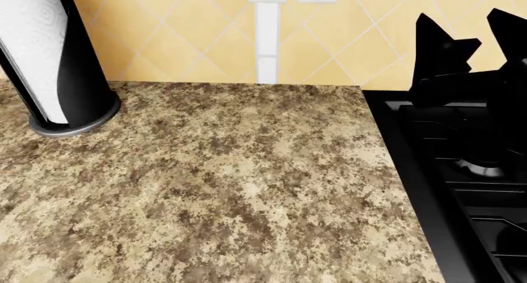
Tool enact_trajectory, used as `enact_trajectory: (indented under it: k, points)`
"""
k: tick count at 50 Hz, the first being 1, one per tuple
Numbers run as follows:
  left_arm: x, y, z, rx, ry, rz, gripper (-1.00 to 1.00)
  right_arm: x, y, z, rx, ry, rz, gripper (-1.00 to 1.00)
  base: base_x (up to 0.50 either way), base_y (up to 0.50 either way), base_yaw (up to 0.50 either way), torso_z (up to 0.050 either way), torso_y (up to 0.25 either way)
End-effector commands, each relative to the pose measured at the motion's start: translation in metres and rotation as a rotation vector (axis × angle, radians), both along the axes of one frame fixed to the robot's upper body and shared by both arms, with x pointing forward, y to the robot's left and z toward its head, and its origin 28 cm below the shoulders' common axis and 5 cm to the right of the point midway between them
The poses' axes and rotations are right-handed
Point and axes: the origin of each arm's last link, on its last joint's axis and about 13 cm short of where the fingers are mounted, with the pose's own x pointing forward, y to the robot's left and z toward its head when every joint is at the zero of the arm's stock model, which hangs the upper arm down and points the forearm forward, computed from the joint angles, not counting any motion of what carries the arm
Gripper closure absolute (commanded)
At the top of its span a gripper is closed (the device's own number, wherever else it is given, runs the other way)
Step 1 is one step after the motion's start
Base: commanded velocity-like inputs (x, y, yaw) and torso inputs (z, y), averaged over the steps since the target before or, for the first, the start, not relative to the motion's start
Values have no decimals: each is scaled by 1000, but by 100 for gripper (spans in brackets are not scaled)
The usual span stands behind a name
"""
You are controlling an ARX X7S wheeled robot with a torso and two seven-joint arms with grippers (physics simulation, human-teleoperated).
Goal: Pick the pickle, bell pepper from the counter and place them in the cabinet. Then close the cabinet.
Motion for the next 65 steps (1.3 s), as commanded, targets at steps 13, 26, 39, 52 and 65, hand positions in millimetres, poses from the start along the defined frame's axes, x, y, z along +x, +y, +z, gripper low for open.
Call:
enact_trajectory:
  k: [13,26,39,52,65]
  points:
    - [18,11,-8,-31,99,137,-100,0,0,-1,3,3,-1,-100,0,0,0,0,2]
    - [10,5,-4,-11,57,104,-100,0,-1,-2,6,3,-4,-100,0,0,0,0,0]
    - [-22,-4,11,28,-175,-26,-100,0,0,-3,3,6,-2,-100,0,0,0,0,0]
    - [-47,-5,11,39,-258,-202,-100,0,0,-4,2,9,-2,-100,0,0,0,0,0]
    - [-69,0,2,28,-246,-449,-100,1,1,-3,0,10,-2,-100,0,0,0,0,0]
